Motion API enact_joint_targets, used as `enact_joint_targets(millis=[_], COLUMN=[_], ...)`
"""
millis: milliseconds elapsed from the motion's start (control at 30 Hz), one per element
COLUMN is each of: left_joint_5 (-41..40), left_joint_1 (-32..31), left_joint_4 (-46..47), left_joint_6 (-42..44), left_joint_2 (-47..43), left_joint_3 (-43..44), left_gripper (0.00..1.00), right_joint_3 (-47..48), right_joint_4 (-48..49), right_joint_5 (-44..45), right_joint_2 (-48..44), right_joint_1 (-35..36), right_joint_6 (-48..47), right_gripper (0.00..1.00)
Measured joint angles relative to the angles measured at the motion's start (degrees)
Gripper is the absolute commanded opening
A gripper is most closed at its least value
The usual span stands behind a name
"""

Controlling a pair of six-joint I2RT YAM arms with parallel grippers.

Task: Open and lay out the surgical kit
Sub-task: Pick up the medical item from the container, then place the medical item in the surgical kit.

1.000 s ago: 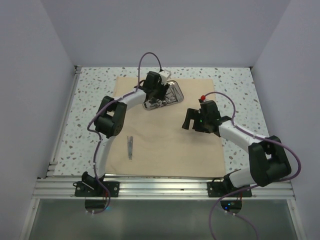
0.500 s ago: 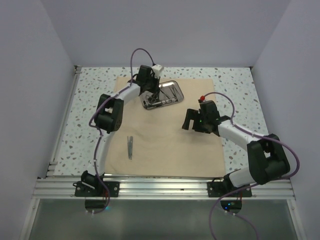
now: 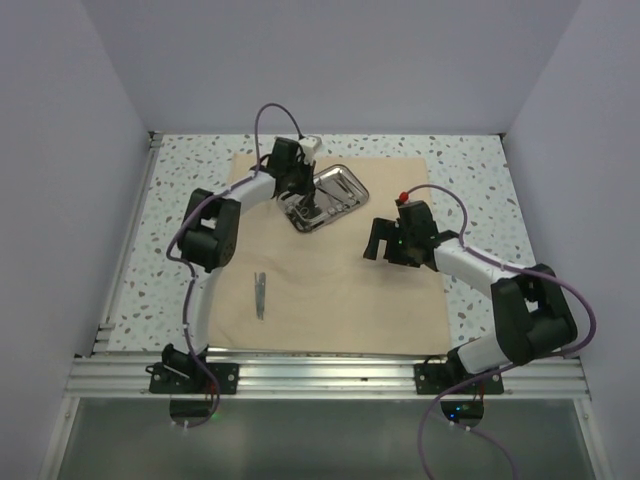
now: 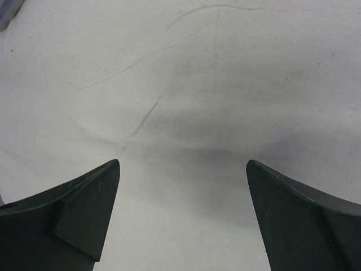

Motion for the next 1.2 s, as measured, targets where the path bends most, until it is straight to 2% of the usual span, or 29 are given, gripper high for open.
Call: enact_joint_targets(millis=[167,333,500,600,733,900,1000,1100,1200], left_joint_5=[-3.5,-7.6,-10.7,-14.5,-21.4,-31.2,-36.0,-41.0,-44.6], left_joint_1=[-0.3,-0.3,-0.7,-2.3,-9.7,-25.6,-32.5,-36.9,-38.6], left_joint_4=[-2.9,-2.0,0.2,0.9,0.0,-2.8,-4.0,-4.5,-4.1], left_joint_6=[-2.2,-4.5,-8.9,-12.4,-18.0,-26.0,-31.0,-36.1,-40.2], left_joint_2=[-5.4,-13.5,-23.9,-31.4,-41.7,-51.1,-55.0,-56.6,-55.7], left_joint_3=[-4.6,-8.0,-12.6,-19.1,-30.9,-43.2,-48.8,-52.8,-55.7], left_gripper=[0.0,0.0,0.0,0.0,0.0,0.0,0.0,0.0,0.0], right_joint_3=[0.0,0.1,0.1,0.1,0.1,0.1,0.1,0.1,0.1], right_joint_4=[0.0,0.0,0.1,0.1,0.5,1.2,1.4,1.4,1.4], right_joint_5=[0.0,0.0,0.0,0.0,-0.1,-0.2,-0.2,-0.1,0.1], right_joint_2=[0.1,0.1,0.1,0.1,0.1,0.0,-0.5,-1.2,-1.6], right_joint_1=[0.0,0.0,0.0,0.0,0.0,0.0,0.0,0.0,0.0], right_joint_6=[0.0,0.0,0.0,0.0,0.1,0.5,0.6,0.6,0.6], right_gripper=[0.98,0.98,0.99,0.98,0.98,0.98,0.98,0.99,0.98])
